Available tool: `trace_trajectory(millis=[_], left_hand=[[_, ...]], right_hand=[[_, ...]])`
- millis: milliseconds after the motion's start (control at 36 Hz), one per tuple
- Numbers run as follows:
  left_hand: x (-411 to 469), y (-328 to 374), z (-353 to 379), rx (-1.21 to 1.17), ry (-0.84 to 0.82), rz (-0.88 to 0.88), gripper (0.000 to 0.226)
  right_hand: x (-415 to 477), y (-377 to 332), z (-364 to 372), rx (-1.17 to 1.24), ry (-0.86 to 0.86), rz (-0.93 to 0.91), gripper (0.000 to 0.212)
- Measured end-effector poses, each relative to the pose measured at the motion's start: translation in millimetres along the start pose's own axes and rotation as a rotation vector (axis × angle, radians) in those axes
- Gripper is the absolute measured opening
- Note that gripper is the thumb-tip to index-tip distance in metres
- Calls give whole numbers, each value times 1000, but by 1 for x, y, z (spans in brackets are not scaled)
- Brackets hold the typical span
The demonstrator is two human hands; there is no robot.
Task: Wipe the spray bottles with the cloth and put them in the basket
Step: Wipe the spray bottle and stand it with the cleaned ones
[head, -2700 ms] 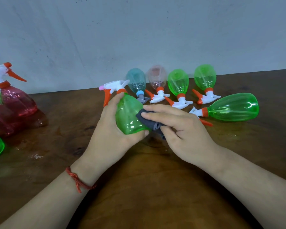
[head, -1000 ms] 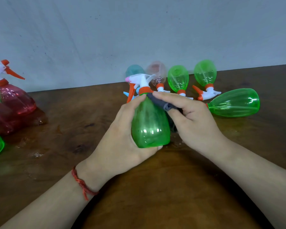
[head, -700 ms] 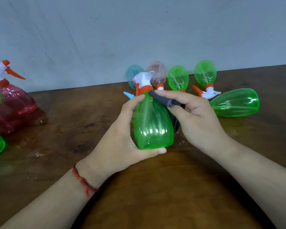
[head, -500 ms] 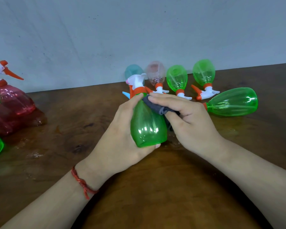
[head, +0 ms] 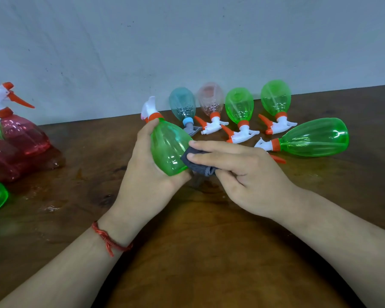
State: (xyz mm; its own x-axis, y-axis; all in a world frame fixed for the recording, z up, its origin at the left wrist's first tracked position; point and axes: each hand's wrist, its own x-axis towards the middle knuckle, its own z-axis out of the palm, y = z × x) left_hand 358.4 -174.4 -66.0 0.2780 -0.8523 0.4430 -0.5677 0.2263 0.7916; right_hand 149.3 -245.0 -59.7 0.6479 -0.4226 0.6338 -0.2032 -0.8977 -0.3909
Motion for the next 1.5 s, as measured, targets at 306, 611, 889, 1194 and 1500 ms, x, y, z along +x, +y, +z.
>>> trace_trajectory(millis=[306,611,889,1194,1500], left_hand=[[-6,4,-2,-97,-233,80,109],[-11,16,1,-135,-349,131,109],[-12,10,7,-97,-315,133,111],[-2,-3,2,-85,-100,57,112],[5,-5,-3,-62,1,7,108]], right_hand=[[5,6,0,208,138,203,54],[13,9,-10,386,302,293,42],[8,10,-3,189,279,207,46],[3,0,-3,-27,90,7,53],[2,-2,-3,-98,-61,-92,51]])
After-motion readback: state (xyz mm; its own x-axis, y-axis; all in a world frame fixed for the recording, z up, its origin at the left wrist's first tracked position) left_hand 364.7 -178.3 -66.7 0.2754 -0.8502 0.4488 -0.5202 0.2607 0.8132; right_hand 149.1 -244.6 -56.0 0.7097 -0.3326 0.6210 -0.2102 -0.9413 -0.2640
